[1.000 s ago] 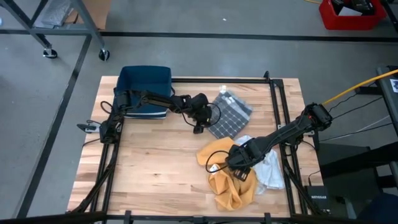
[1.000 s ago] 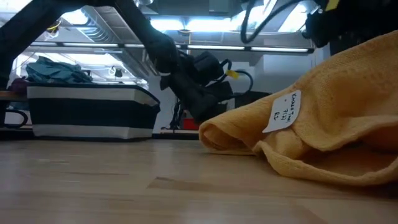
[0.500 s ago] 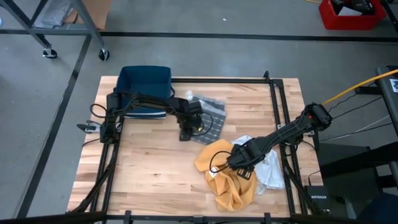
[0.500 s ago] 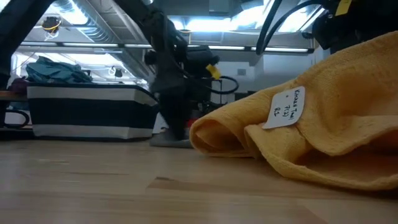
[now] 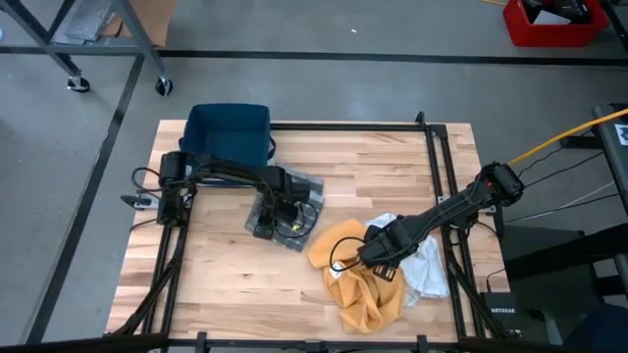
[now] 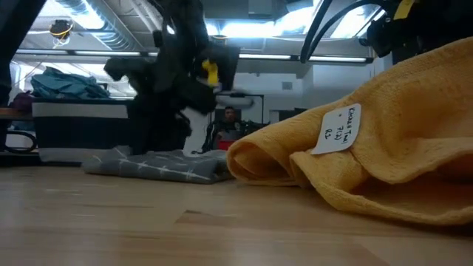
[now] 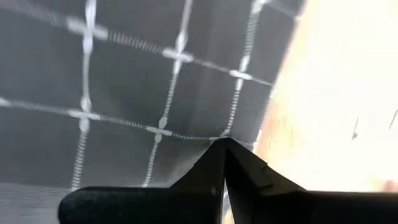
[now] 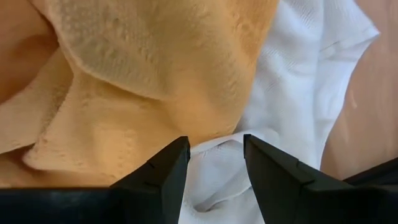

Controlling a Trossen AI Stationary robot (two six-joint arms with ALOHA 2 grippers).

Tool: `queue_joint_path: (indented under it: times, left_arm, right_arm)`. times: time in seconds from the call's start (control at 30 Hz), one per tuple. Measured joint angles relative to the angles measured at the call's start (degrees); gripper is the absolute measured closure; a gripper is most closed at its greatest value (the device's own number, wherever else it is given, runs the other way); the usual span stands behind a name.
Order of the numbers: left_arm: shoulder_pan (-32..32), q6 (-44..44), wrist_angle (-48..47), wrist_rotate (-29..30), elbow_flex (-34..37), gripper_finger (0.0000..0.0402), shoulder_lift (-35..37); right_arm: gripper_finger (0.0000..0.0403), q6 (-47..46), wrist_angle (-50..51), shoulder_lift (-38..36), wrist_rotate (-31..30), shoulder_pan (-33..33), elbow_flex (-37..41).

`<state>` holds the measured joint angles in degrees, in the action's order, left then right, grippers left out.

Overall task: Fold towel
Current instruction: Move the gray towel to the middle left of the table

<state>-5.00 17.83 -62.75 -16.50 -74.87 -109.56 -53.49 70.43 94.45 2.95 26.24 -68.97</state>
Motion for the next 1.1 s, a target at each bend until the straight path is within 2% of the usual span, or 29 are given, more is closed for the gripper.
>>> queue_joint_path:
  times: [0.13,0.27,0.4,0.53,0.73,0.87,1.1]
  left_arm:
    - [0.66,1.85,8.78,0.2,-0.04,0.0399,5.17]
    - [0.37,4.05,21.17,5.83,-0.13,0.0399,9.57]
    - [-0.61,5.99,34.64,12.38,-0.22,0.0399,10.8]
    - [-1.98,5.14,42.82,13.06,-0.24,0.0399,9.19]
    - [-3.4,3.17,40.21,13.06,-0.1,0.0399,4.82]
    - [-3.67,1.69,38.21,12.99,2.47,0.0399,1.95]
    - [-1.81,1.41,28.12,12.51,6.3,0.0399,0.6]
  right_arm:
    - [0.0237,0.01,-0.03,0.0,-0.89,0.0,0.0]
    - [0.0237,0.0,-0.04,-0.02,-0.99,0.0,0.0]
    - [0.0237,0.0,-0.06,-0.02,-1.04,0.0,0.0]
    - [0.0237,-0.04,-0.12,-0.02,-1.06,0.0,0.0]
    - [0.0237,-0.09,-0.2,-0.02,-1.07,-0.01,0.0]
    - [0.0237,-0.15,-0.26,-0.02,-1.08,-0.01,0.0]
    - [0.0237,-0.16,-0.26,-0.02,-1.13,0.0,0.0]
